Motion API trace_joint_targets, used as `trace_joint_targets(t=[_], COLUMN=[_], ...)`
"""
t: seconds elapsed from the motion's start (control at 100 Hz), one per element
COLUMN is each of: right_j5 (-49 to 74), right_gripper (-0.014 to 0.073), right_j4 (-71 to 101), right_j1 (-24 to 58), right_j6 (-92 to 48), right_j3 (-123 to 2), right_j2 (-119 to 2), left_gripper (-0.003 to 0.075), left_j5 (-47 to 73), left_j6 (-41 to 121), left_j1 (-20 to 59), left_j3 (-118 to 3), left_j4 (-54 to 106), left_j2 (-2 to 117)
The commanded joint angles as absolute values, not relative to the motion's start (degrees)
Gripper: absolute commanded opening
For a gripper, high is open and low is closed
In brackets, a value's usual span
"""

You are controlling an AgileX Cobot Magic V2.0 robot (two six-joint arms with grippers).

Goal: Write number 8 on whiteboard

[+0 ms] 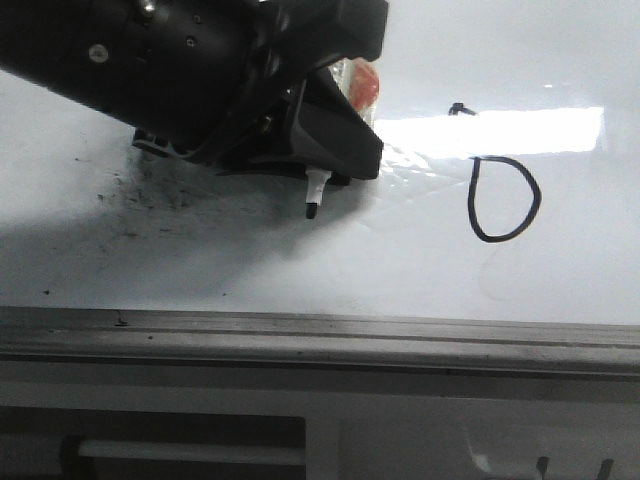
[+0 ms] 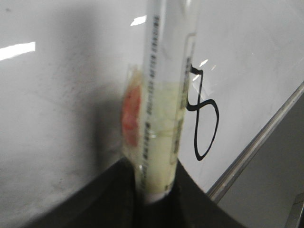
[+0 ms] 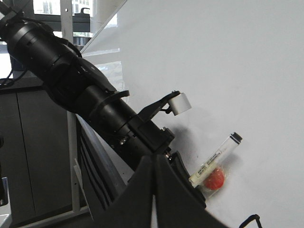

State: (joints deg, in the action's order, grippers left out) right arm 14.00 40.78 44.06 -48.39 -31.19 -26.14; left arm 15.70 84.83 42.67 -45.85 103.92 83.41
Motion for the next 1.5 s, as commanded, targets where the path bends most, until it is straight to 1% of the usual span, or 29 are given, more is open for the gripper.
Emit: trace_joint_targets(t=[0.0, 0.13, 0.46, 0.53, 0.65, 0.72, 0.95, 1.02, 1.07, 1.12, 1.19, 1.25, 1.39, 1.49], right_j5=[10.25, 10.11, 9.77, 9.69, 9.69, 9.55, 9.31, 9.31, 9.31, 9.31, 9.31, 9.17, 8.85, 9.05], right_gripper=[-0.0067, -0.0067, -0.0067, -0.0067, -0.0067, -0.0067, -0.0067, -0.0067, -0.0067, -0.0067, -0.0067, -0.0067, -0.0064, -0.0064], right_j4=[41.15, 41.15, 41.15, 41.15, 41.15, 41.15, 41.15, 41.15, 41.15, 41.15, 41.15, 41.15, 39.91, 37.32], right_j1=[43.7, 43.7, 43.7, 43.7, 43.7, 43.7, 43.7, 43.7, 43.7, 43.7, 43.7, 43.7, 43.7, 43.7], right_j6=[-48.61, -48.61, -48.61, -48.61, -48.61, -48.61, -48.61, -48.61, -48.61, -48.61, -48.61, -48.61, -48.61, -48.61], right_j3=[-32.64, -32.64, -32.64, -32.64, -32.64, -32.64, -32.64, -32.64, -32.64, -32.64, -32.64, -32.64, -32.64, -32.55], right_j2=[-26.33, -26.33, -26.65, -26.65, -26.65, -26.65, -26.65, -26.65, -26.65, -26.65, -26.65, -26.65, -26.1, -25.27], left_gripper=[-0.002, -0.002, -0.0013, 0.0031, 0.0157, 0.0209, 0.0294, 0.0376, 0.0465, 0.0536, 0.0604, 0.0626, 0.0622, 0.0615], left_j5=[2.85, -2.1, -4.25, -4.37, -4.74, -5.34, -5.78, -5.78, -5.78, -5.78, -5.37, -4.65, -0.79, -0.43], left_j6=[84.91, 84.91, 84.91, 84.91, 84.91, 84.91, 84.91, 84.91, 84.91, 84.91, 84.91, 84.91, 84.91, 84.91], left_j1=[41.76, 41.76, 41.76, 41.76, 41.76, 41.76, 41.76, 41.76, 41.76, 41.76, 41.76, 41.76, 41.88, 42.37], left_j3=[-47.22, -47.22, -47.22, -47.22, -47.22, -47.22, -47.22, -47.22, -47.35, -47.43, -47.43, -47.43, -47.33, -47.07], left_j4=[106.96, 106.96, 106.68, 106.68, 106.68, 106.68, 106.68, 106.68, 106.68, 106.68, 106.68, 106.68, 106.78, 106.34], left_j2=[83.69, 83.69, 83.69, 83.69, 83.69, 83.69, 83.69, 83.69, 83.69, 83.58, 83.0, 81.75, 75.87, 70.34])
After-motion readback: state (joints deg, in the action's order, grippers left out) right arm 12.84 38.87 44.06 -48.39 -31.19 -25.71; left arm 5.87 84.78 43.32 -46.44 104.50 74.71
